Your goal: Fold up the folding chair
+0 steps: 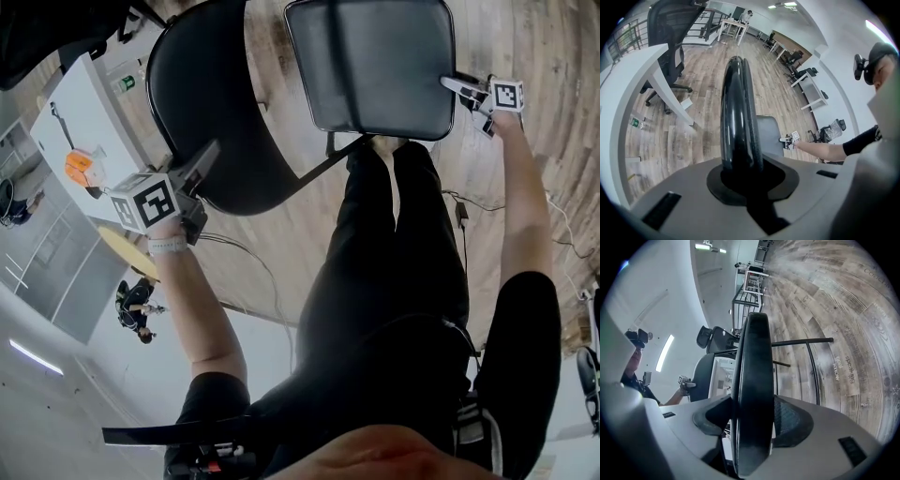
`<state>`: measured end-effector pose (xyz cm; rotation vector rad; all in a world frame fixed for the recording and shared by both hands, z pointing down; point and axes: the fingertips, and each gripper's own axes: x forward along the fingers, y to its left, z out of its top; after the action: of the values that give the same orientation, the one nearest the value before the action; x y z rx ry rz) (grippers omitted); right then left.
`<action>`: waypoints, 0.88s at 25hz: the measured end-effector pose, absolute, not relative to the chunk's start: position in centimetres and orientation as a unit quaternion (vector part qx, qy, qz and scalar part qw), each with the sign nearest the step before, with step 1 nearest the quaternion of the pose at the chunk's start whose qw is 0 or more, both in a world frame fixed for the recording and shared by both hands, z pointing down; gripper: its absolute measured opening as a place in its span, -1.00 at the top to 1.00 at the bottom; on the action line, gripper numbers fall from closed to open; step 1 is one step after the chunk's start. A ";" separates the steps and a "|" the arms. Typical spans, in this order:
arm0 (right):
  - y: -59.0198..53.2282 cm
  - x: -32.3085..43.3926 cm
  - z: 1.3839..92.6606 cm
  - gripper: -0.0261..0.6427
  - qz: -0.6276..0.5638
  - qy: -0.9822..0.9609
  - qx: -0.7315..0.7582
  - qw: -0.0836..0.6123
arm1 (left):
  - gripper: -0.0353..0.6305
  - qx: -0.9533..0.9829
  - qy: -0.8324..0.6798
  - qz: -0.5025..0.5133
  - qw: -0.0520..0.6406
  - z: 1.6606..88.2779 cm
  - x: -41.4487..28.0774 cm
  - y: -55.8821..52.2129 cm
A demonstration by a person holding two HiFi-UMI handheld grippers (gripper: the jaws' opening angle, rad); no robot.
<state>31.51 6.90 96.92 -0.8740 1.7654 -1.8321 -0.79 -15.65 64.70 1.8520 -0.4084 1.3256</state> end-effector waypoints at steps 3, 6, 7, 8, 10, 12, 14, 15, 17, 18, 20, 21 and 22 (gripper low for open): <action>6.6 30.5 95.2 0.16 -0.663 0.651 -0.296 0.220 | 0.75 0.733 -0.166 0.528 0.396 64.1 -1.0 -15.8; 6.1 29.5 93.4 0.18 -0.658 0.669 -0.282 0.199 | 0.75 0.735 -0.166 0.531 0.387 63.1 -1.4 -16.1; 5.8 29.1 92.6 0.19 -0.650 0.682 -0.277 0.189 | 0.75 0.736 -0.167 0.531 0.384 62.7 -1.6 -16.2; 5.5 28.7 91.8 0.22 -0.644 0.692 -0.270 0.184 | 0.74 0.737 -0.168 0.532 0.382 62.6 -1.7 -16.2; 5.1 28.2 91.0 0.27 -0.639 0.702 -0.251 0.189 | 0.74 0.737 -0.173 0.534 0.378 63.0 -1.5 -16.2; 4.6 27.6 90.0 0.30 -0.628 0.717 -0.237 0.186 | 0.74 0.736 -0.176 0.536 0.374 63.2 -1.5 -16.3; 3.5 25.9 87.4 0.34 -0.618 0.731 -0.223 0.184 | 0.74 0.738 -0.178 0.536 0.369 61.9 -2.5 -17.0; 2.7 24.7 85.6 0.35 -0.614 0.737 -0.215 0.183 | 0.74 0.740 -0.179 0.536 0.366 60.7 -3.4 -17.5; 1.2 21.9 82.2 0.39 -0.605 0.748 -0.199 0.184 | 0.74 0.744 -0.179 0.535 0.359 58.3 -5.1 -18.5; 0.5 20.8 80.8 0.41 -0.601 0.754 -0.191 0.185 | 0.74 0.746 -0.180 0.534 0.355 57.5 -5.7 -18.8; -0.7 18.9 78.6 0.44 -0.592 0.764 -0.178 0.186 | 0.74 0.750 -0.180 0.534 0.347 56.4 -6.5 -19.3; -1.3 18.0 77.8 0.46 -0.587 0.769 -0.172 0.188 | 0.74 0.751 -0.181 0.534 0.344 56.1 -6.8 -19.5; -2.0 17.2 77.0 0.49 -0.582 0.772 -0.167 0.190 | 0.74 0.752 -0.183 0.534 0.341 55.8 -7.1 -19.8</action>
<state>17.19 -1.99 76.99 -0.4700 2.1704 -1.6364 -7.09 -19.80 55.83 1.9566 -0.4768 1.3881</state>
